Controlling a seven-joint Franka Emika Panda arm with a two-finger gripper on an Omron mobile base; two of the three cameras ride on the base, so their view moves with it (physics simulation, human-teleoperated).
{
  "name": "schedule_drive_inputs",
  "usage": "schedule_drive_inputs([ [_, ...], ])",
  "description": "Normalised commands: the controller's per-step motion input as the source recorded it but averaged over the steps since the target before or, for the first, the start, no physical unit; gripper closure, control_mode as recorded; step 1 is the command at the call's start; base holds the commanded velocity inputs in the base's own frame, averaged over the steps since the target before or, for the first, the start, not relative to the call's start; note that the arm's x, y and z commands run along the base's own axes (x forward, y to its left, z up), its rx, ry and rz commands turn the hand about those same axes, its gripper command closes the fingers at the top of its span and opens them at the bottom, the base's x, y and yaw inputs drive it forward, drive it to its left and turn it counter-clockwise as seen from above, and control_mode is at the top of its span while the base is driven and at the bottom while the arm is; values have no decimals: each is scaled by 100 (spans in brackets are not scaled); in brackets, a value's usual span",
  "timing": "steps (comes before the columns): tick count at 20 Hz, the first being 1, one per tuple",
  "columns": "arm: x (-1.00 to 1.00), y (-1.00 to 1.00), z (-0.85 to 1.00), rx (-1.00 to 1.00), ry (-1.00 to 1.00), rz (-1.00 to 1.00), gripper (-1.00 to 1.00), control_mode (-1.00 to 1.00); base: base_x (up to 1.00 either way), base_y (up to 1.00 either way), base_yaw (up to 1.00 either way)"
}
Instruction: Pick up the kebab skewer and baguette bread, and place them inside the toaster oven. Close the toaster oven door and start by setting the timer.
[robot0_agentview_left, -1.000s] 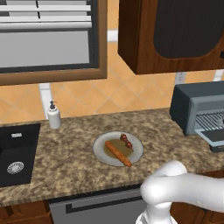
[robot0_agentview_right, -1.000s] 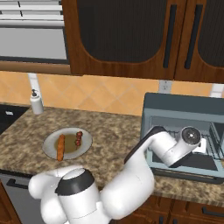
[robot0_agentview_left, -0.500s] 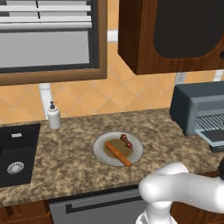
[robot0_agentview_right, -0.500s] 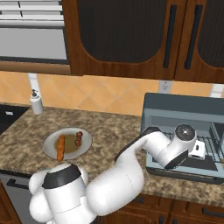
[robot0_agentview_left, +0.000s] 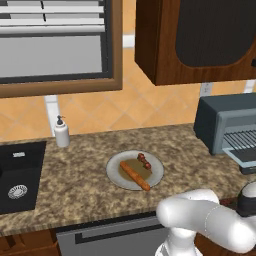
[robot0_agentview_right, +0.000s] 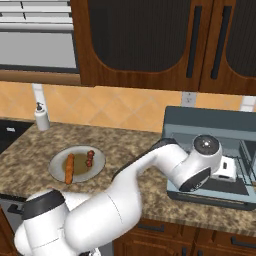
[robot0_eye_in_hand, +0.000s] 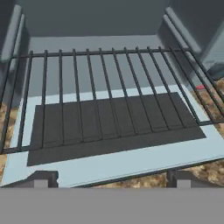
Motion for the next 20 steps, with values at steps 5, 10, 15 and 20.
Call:
schedule_drive_inputs([
  [5, -22, 93, 69, -1, 17, 18, -100, -100, 0, 0, 0],
  [10, 0, 100, 6, -6, 28, 31, -100, -100, 0, 0, 0],
  [15, 0, 100, 0, 0, 35, 36, -100, -100, 0, 0, 0],
  [20, -1, 100, -4, 0, 29, 33, -100, -100, 0, 0, 0],
])
